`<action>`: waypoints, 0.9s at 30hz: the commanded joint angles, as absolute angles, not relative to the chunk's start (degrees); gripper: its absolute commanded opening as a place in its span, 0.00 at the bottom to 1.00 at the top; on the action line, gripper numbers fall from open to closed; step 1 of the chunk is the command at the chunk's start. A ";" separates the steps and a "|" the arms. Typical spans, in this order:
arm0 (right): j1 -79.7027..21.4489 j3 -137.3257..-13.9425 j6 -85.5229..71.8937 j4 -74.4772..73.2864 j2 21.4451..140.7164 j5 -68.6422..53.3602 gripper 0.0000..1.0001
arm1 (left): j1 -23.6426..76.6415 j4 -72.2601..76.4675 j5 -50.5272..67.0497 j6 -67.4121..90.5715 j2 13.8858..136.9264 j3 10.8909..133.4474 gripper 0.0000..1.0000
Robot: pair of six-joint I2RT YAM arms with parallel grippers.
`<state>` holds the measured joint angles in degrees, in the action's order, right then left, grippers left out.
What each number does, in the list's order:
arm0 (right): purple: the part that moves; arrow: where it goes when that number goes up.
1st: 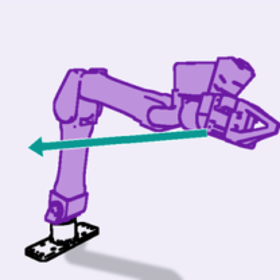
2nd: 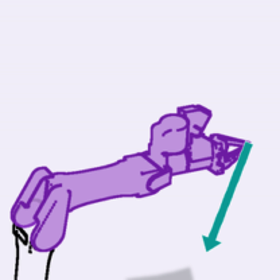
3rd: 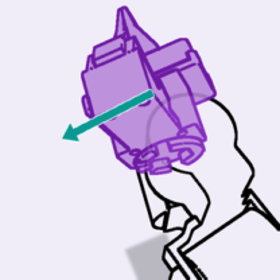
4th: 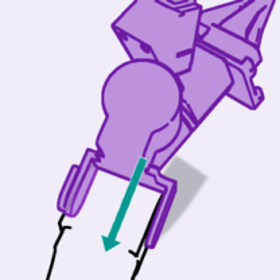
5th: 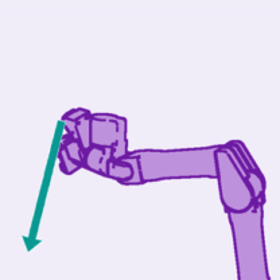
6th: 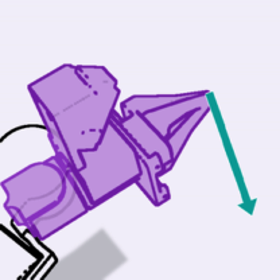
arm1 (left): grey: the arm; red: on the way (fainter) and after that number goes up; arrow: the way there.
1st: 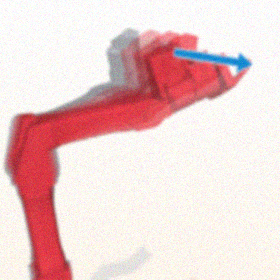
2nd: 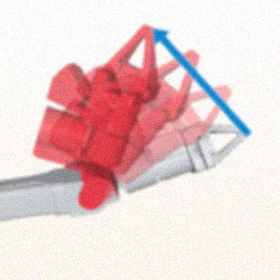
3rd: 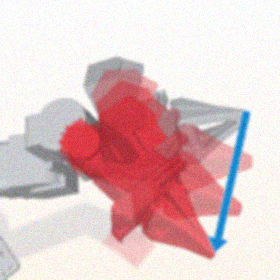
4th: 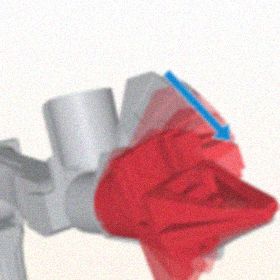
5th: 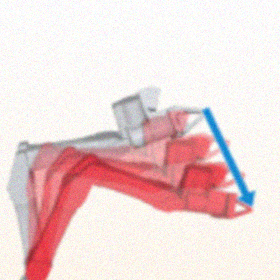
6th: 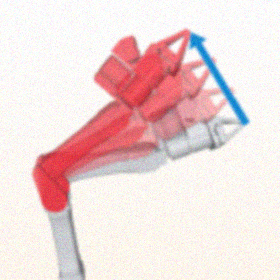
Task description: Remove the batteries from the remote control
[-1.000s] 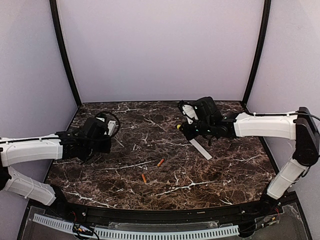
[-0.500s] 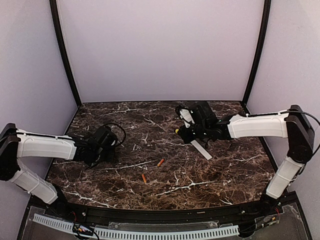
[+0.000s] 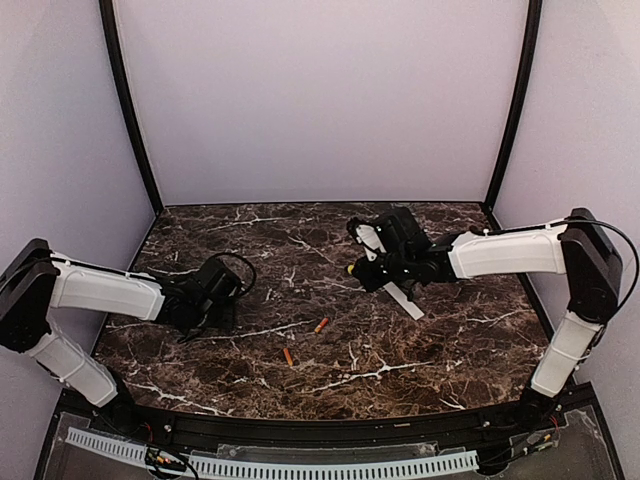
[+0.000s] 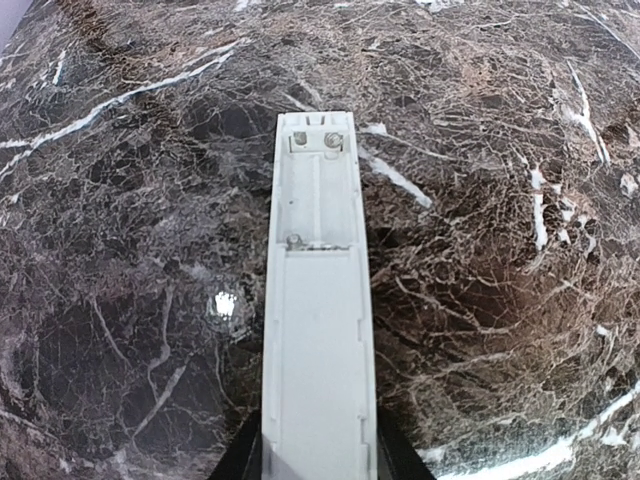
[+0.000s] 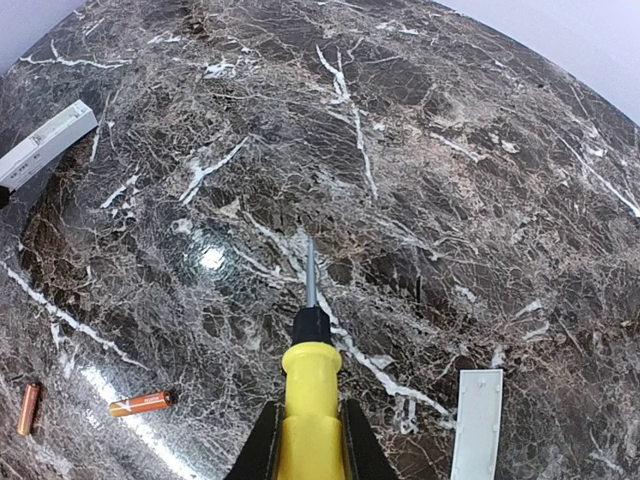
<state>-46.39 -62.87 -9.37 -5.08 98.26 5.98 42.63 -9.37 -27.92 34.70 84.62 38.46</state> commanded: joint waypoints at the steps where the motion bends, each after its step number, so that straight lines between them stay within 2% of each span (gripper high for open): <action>1: -46.15 -63.30 -10.06 -2.70 99.45 5.11 0.00 | 42.44 -9.75 -26.63 36.29 86.12 37.05 0.19; 3: -46.19 -63.33 -10.05 -2.60 99.76 5.12 0.00 | 42.45 -9.62 -26.37 36.54 86.55 36.96 0.24; 11: -46.10 -62.26 -10.49 1.59 100.85 2.95 0.00 | 42.45 -8.19 -24.73 36.34 86.80 36.44 0.54; 18: -46.16 -59.63 -11.25 9.10 101.77 3.17 0.00 | 42.45 -8.88 -24.83 35.83 84.42 36.47 0.65; 23: -46.15 -57.27 -12.92 15.44 103.48 4.51 0.00 | 42.38 -9.32 -25.44 34.51 80.72 36.30 0.80; 27: -46.06 -57.06 -14.99 17.66 104.60 7.78 0.00 | 42.41 -10.71 -27.28 33.64 78.10 36.25 0.86</action>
<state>-46.39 -57.93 -12.27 11.25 103.35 4.32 42.61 -7.79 -25.30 34.96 81.52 37.28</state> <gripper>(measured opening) 0.141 0.846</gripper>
